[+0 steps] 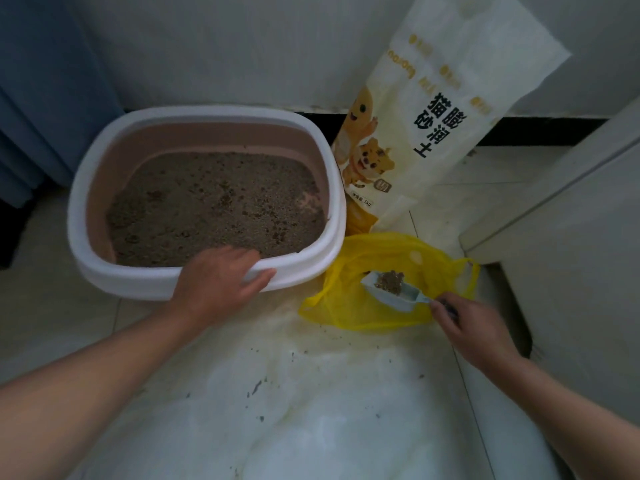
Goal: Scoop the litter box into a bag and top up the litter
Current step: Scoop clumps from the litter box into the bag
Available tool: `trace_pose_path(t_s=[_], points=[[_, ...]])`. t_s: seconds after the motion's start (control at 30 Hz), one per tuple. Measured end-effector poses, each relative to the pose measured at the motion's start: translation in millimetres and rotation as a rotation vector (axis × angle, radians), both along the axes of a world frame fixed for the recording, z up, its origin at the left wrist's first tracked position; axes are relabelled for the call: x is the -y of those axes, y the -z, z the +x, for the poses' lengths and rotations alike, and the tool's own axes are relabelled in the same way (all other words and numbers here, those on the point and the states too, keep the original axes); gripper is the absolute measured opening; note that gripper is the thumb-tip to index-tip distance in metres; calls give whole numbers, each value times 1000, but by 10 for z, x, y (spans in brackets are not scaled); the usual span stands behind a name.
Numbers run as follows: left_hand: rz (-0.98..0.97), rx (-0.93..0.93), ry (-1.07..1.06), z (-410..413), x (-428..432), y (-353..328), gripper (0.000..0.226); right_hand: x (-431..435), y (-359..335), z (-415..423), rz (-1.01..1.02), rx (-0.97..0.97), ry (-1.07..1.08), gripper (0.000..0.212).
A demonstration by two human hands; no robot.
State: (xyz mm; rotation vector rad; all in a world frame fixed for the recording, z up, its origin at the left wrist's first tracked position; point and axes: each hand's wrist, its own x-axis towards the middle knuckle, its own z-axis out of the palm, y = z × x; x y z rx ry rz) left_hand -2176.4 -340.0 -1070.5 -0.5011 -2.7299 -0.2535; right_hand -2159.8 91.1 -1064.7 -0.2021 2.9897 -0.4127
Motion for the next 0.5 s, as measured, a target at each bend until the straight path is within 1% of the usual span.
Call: trace_pose_path(t_s=[0.17,0.33,0.43,0.5], points=[[7,-6,-4,2,0,-2,41,101,43,-57,16,-15,-9,53],[33,15,-11,7,7,-7,41,144,78,-64,17,-30,-5,58],[41,12,-6,8,-1,-22,41,130,76,-51,-36,-26,-9,51],[44,17,-4,15,-8,-30,41,120,58,-56,-69,-36,7,51]])
